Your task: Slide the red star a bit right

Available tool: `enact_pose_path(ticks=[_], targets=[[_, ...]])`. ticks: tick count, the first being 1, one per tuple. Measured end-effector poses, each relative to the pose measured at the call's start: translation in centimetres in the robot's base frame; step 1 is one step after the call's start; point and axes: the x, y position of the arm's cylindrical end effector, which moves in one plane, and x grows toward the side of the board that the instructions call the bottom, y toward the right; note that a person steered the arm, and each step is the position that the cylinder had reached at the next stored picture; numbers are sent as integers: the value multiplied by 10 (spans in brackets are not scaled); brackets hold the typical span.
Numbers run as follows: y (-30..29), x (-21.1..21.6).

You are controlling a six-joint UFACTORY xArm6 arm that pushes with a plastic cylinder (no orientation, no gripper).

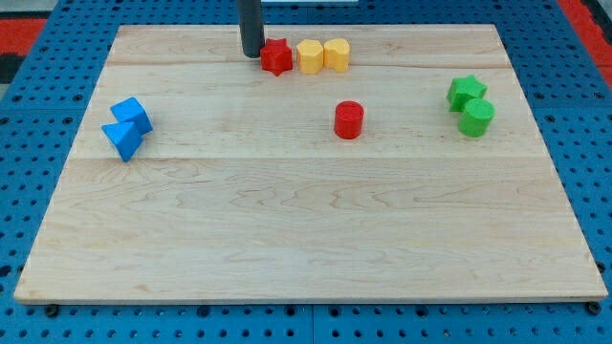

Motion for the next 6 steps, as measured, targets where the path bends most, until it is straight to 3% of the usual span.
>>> enact_pose_path(ticks=[6], targets=[[5, 6]])
